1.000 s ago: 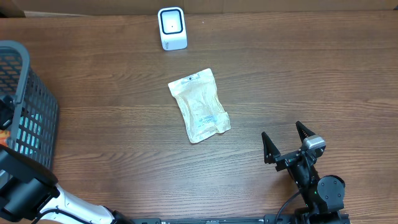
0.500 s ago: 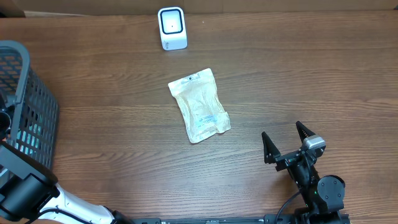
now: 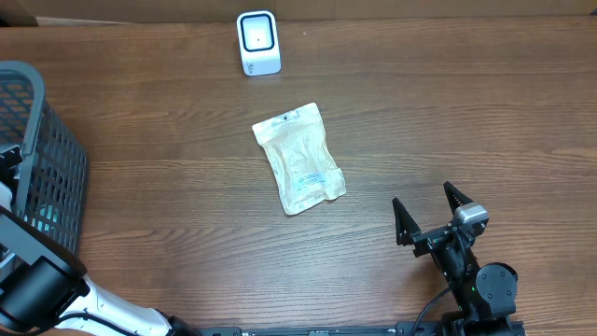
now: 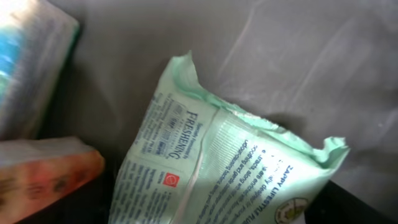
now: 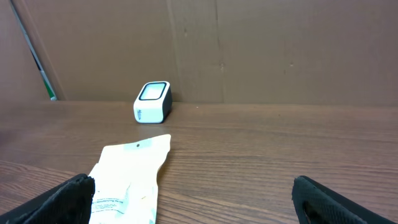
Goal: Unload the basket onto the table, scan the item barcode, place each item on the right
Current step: 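Grasp the mint-green packet and place it left of the pouch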
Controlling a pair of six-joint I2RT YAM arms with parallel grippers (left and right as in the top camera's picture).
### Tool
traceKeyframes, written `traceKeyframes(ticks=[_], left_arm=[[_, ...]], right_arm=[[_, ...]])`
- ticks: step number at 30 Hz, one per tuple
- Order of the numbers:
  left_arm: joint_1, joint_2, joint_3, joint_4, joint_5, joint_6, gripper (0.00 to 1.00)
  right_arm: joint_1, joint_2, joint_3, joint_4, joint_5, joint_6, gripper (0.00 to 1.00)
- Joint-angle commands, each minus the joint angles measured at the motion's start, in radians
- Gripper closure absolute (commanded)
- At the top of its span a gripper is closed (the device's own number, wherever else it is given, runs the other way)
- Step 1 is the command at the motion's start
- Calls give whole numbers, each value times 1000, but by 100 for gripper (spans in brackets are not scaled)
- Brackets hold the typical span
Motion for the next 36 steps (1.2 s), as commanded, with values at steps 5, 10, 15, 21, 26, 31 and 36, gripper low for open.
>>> traceKeyframes(ticks=[5,10,15,21,26,31,36], left_arm=[[-9,-2,-18,19,7,16,73],[-9,-3,3,5,6,0,82],[-9,-7,124,-83,8,-71,93],[-10,-37,425,-287,74,-211,93],[-21,-106,698,-446,164,-280,94],[-84,-232,887,-599,237,-289,94],[-264,-381,914,-723,237,-307,91]], right_arm=[[-3,-7,-10,5,-1,3,0],[-3,-7,-10,5,-1,2,0],[-3,-7,-10,5,-1,3,0],[-3,-7,-10,5,-1,3,0],[-3,-7,-10,5,-1,2,0],[-3,-7,-10,5,-1,2,0],[-3,-7,-10,4,-1,3,0]])
